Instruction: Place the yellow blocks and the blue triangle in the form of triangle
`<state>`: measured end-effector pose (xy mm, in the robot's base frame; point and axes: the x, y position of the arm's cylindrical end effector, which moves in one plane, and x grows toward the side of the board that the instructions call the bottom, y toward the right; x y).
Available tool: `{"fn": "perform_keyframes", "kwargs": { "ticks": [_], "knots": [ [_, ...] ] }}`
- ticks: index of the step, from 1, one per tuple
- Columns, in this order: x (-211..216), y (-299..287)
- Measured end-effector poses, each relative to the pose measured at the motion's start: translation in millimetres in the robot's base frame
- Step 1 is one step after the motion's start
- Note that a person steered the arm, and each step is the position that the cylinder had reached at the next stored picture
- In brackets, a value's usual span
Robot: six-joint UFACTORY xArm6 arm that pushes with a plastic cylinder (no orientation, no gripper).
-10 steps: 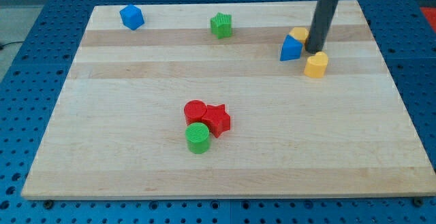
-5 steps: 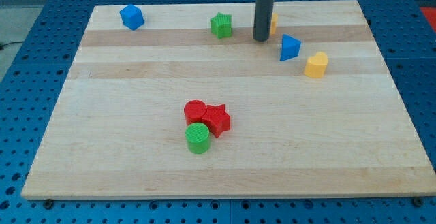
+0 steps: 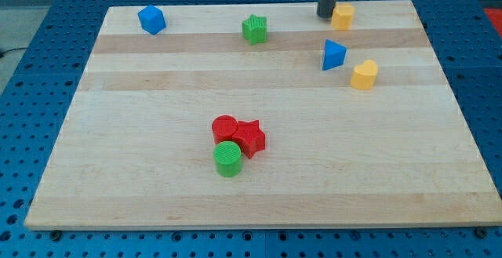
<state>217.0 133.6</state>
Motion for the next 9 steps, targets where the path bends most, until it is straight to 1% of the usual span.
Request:
{"fn": "perform_keyframes", "kwargs": {
  "ticks": [1,2,3,5,6,7,9],
  "knots": [
    [-17.2,24.6],
    [-20.3,56.2],
    [-15.2,65.1],
    [-6.9,53.2],
    [-17.6,4.6],
    [-9.6,1.1],
    [-8.1,60.9]
  ]
}}
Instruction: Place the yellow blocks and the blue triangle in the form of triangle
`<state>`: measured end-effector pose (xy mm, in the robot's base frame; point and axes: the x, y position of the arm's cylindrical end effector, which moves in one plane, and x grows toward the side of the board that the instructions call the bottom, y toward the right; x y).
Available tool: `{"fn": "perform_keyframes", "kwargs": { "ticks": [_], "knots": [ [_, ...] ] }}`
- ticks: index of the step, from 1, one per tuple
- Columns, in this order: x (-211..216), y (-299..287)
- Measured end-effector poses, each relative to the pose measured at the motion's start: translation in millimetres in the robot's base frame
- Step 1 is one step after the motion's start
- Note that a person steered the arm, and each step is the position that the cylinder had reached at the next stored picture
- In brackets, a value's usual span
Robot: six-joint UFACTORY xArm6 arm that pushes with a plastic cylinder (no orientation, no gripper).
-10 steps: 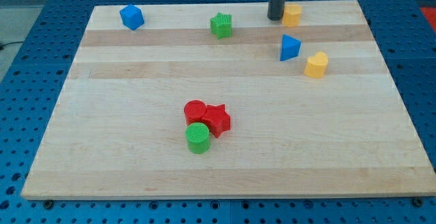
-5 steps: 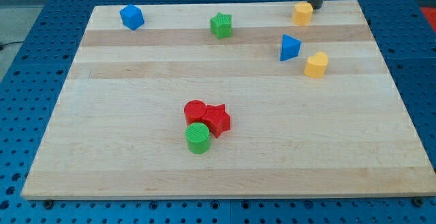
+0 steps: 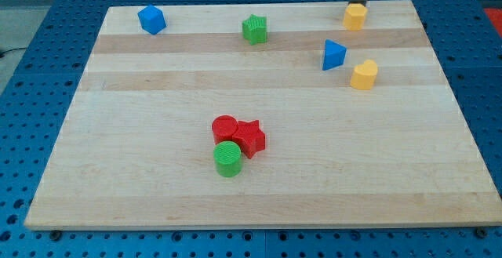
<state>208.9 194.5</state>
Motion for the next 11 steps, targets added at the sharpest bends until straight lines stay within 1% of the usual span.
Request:
{"fn": "perform_keyframes", "kwargs": {
  "ticks": [1,2,3,4,6,9,11],
  "knots": [
    [1.7,7.9],
    [8.0,-0.3],
    [5.8,-31.4],
    [0.1,-32.6],
    [19.5,-54.0],
    [8.6,-49.0],
    [-11.1,-46.1]
  ]
}}
